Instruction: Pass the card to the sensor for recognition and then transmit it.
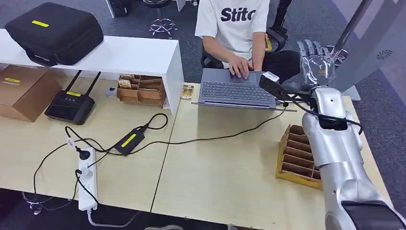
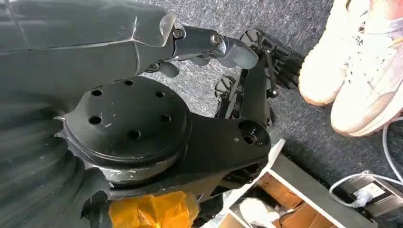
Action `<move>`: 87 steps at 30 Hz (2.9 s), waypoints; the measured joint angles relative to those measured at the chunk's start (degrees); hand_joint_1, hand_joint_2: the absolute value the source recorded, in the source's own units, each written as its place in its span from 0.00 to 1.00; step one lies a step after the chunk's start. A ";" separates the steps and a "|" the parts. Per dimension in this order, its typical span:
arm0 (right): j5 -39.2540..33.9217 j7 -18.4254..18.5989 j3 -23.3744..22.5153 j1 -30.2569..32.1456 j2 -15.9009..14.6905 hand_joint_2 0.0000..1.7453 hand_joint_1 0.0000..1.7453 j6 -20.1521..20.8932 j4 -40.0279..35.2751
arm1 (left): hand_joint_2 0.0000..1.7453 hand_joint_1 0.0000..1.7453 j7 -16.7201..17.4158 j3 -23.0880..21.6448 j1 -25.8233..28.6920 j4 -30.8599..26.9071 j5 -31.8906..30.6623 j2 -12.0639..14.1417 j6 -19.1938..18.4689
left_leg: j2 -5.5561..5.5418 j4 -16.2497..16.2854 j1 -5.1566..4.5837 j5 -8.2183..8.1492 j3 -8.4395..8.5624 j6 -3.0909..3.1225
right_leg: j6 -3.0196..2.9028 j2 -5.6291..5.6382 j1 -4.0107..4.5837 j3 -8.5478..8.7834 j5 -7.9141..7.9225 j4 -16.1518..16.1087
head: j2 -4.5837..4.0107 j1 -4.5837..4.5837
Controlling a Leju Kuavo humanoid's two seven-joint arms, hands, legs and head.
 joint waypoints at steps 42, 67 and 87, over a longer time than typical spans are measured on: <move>1.05 -2.58 -2.23 1.56 1.18 1.00 1.00 -0.52 -2.40 | 1.00 0.00 1.16 -0.31 0.00 0.00 0.02 0.00 0.52 | 0.00 0.00 0.00 0.00 0.00 0.00 | 0.00 0.01 0.00 -0.01 0.00 0.00 | 0.00 0.00; -1.90 -4.99 -2.25 2.80 1.18 1.00 1.00 -1.53 -4.81 | 1.00 0.00 1.20 -0.46 0.01 0.00 0.02 -0.02 0.79 | 0.00 0.00 0.00 0.00 -0.02 0.00 | 0.00 0.00 0.00 -0.03 0.00 0.00 | 0.00 0.00; -21.35 -15.03 -6.70 21.75 -4.98 1.00 1.00 -5.53 -26.61 | 1.00 0.00 -0.96 0.48 0.57 0.00 0.02 -1.16 1.99 | -0.41 0.03 0.01 -0.07 -0.08 0.09 | 0.09 -0.39 0.01 0.07 -0.09 -0.15 | 0.00 0.02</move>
